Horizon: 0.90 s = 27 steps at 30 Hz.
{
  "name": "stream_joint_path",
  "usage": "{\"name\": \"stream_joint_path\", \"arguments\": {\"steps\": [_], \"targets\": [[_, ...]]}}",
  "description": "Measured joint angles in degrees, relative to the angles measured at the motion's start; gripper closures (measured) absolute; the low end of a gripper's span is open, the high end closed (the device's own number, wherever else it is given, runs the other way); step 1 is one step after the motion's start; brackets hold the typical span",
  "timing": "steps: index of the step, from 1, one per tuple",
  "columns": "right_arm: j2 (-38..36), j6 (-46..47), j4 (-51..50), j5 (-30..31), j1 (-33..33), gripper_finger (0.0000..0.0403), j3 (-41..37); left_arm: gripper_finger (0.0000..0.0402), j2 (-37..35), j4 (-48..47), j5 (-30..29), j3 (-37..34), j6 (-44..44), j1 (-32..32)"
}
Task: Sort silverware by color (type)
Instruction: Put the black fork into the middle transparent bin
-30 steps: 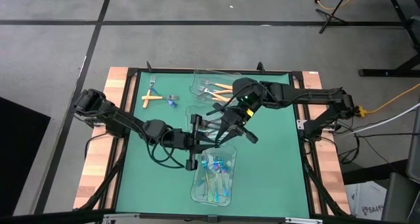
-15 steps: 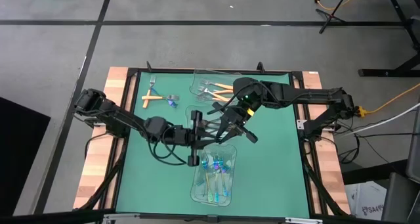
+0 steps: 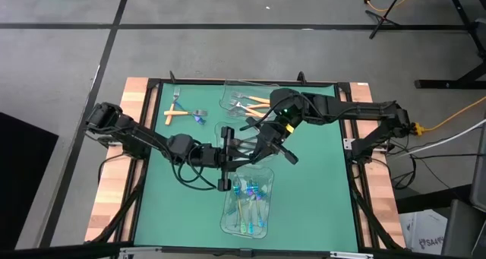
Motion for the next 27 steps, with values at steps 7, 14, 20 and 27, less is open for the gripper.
{"name": "stream_joint_path", "arguments": {"steps": [7,14,20,27], "targets": [[0.00,1.56,-0.17,0.45,0.00,0.0398,0.00,0.0396,-0.01,-0.02,-1.50,-0.01,-0.02,-0.07],[-0.06,1.90,-0.59,1.39,0.02,0.0401,0.02,0.0394,-0.01,-0.09,-1.87,0.00,-0.02,-0.09],[-0.07,2.15,-0.59,1.55,0.02,0.0402,0.02,0.0372,-0.01,-0.11,-2.07,0.00,0.04,-0.06],[-0.06,2.28,-0.59,4.37,0.02,0.0403,0.02,0.0337,-0.01,-0.12,-2.93,0.00,0.17,0.07]]}}
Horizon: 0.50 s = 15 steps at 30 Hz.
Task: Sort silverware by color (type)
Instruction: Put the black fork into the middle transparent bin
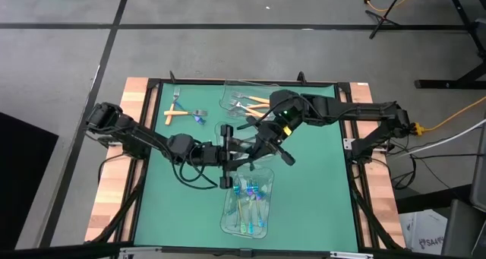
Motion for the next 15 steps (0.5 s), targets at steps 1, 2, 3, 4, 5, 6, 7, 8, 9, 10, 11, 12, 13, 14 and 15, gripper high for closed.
{"name": "stream_joint_path", "arguments": {"steps": [1,2,3,4,5,6,7,8,9,10,11,12,13,14,15], "targets": [[0.02,0.02,-0.13,1.10,0.00,0.0403,0.00,0.0332,0.00,-0.21,-0.35,0.00,0.00,0.00],[0.06,0.00,-0.37,2.04,0.02,0.0403,0.00,0.0328,0.00,-0.59,-1.05,0.00,-0.02,0.00],[0.10,-0.01,-0.69,2.83,0.00,0.0403,0.00,0.0325,0.00,-1.08,-1.88,0.00,0.00,0.00],[0.10,-0.01,-1.09,3.34,0.00,0.0403,-0.02,0.0323,0.00,-1.70,-2.94,0.00,-0.02,-0.09],[0.10,-0.05,-1.38,3.87,0.00,0.0403,-0.02,0.0321,0.00,-2.12,-4.12,0.00,-0.06,-0.25],[0.10,-0.05,-1.75,4.24,-0.02,0.0403,-0.02,0.0320,0.00,-2.48,-5.52,0.00,-0.08,-0.42],[0.10,-0.06,-2.32,4.58,-0.02,0.0403,-0.02,0.0320,0.00,-2.81,-6.90,0.02,-0.07,-0.59],[0.10,-0.07,-3.07,5.40,-0.03,0.0403,-0.02,0.0320,0.00,-3.20,-8.51,0.04,-0.06,-0.84],[0.08,-0.11,-4.05,6.54,-0.04,0.0403,-0.02,0.0320,0.00,-3.63,-10.27,0.02,-0.07,-1.04],[0.02,-0.12,-5.16,7.89,-0.07,0.0403,-0.02,0.0320,0.00,-3.75,-12.13,0.04,-0.02,-1.13],[-0.01,-0.14,-6.19,9.38,-0.07,0.0403,-0.02,0.0319,0.02,-3.75,-13.84,0.02,-0.03,-1.22],[-0.06,-0.14,-7.14,10.81,-0.07,0.0403,-0.02,0.0319,0.02,-3.71,-15.57,0.04,-0.04,-1.39],[-0.08,-0.14,-8.03,11.83,-0.09,0.0403,-0.02,0.0319,0.02,-3.68,-17.30,0.02,-0.04,-1.45],[-0.08,-0.15,-8.96,12.62,-0.09,0.0403,-0.02,0.0319,0.02,-3.68,-19.05,0.02,-0.04,-1.48],[-0.08,-0.17,-9.69,13.34,-0.10,0.0403,-0.02,0.0319,0.02,-3.78,-20.73,0.03,-0.05,-1.54]]}}
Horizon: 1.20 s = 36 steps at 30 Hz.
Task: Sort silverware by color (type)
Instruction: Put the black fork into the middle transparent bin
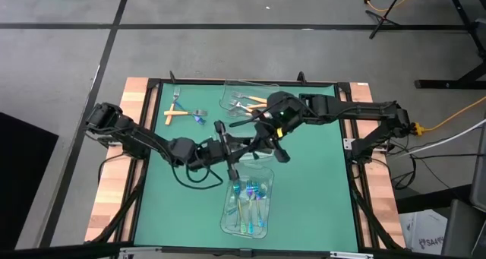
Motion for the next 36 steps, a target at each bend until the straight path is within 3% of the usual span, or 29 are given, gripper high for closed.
{"name": "stream_joint_path", "arguments": {"steps": [5,12,18,22,28,36], "targets": [[-0.02,-0.42,-3.34,5.03,0.00,0.0403,0.00,0.0319,0.00,-3.86,-4.01,-0.01,-0.13,0.01],[-0.11,-1.22,-7.94,12.43,-0.35,0.0403,0.00,0.0319,0.00,-11.15,-4.92,-0.01,-0.61,0.08],[-0.13,-3.51,-11.97,17.06,-0.46,0.0403,0.00,0.0319,0.00,-18.41,-10.96,-0.01,-2.08,0.03],[0.00,-3.68,-14.91,23.61,-0.47,0.0403,0.00,0.0319,0.00,-23.64,-12.07,-0.01,-2.74,0.03],[0.54,-4.86,-17.30,29.50,-0.47,0.0403,-0.04,0.0319,0.00,-32.96,-12.02,-0.01,-10.89,-0.26],[4.49,-4.98,-16.54,29.29,-0.47,0.0403,-0.04,0.0319,0.00,-43.35,-9.41,-0.01,-23.39,-3.58]]}}
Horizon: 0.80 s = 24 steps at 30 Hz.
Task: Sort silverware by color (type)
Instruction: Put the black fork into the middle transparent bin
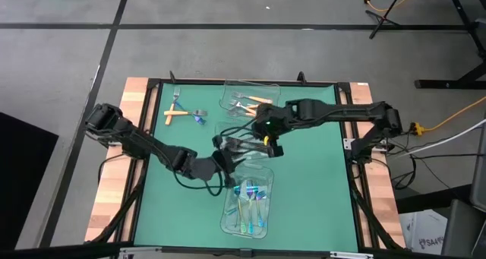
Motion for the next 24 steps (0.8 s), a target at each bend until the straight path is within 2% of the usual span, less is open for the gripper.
{"name": "stream_joint_path", "arguments": {"steps": [7,16,24], "targets": [[6.65,-0.02,1.72,-0.45,0.00,0.0403,0.00,0.0319,-0.59,-0.09,-0.12,0.00,-2.56,-6.66],[13.65,-0.17,2.16,-1.93,-0.69,0.0403,0.00,0.0319,-5.04,-0.92,-0.42,-0.02,-2.90,-14.86],[17.91,-0.17,2.59,-2.43,-1.03,0.0403,0.00,0.0319,-10.81,-1.39,-2.23,-0.02,-2.88,-18.16]]}}
